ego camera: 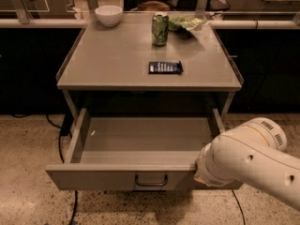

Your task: Open top drawer

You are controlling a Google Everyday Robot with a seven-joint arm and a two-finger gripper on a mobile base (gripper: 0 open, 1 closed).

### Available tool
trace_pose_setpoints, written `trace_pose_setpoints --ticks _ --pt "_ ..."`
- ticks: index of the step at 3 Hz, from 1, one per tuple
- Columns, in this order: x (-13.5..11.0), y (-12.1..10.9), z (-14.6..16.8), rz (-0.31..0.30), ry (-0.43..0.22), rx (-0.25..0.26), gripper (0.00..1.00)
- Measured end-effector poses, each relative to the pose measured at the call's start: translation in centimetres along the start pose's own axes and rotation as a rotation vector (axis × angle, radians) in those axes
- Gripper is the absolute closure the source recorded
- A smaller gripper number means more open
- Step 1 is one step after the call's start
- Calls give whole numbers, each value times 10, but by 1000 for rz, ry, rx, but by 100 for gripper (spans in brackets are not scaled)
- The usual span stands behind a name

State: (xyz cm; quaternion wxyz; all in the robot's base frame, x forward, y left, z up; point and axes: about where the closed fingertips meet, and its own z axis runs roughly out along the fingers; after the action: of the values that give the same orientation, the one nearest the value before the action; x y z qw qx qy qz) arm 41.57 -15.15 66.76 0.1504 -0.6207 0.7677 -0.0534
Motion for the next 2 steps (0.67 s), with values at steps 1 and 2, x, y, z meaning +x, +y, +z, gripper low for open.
trace_pose_setpoints --ticks 1,2 --pt "0 0 0 0 0 0 100" --pt "0 0 0 0 0 0 82"
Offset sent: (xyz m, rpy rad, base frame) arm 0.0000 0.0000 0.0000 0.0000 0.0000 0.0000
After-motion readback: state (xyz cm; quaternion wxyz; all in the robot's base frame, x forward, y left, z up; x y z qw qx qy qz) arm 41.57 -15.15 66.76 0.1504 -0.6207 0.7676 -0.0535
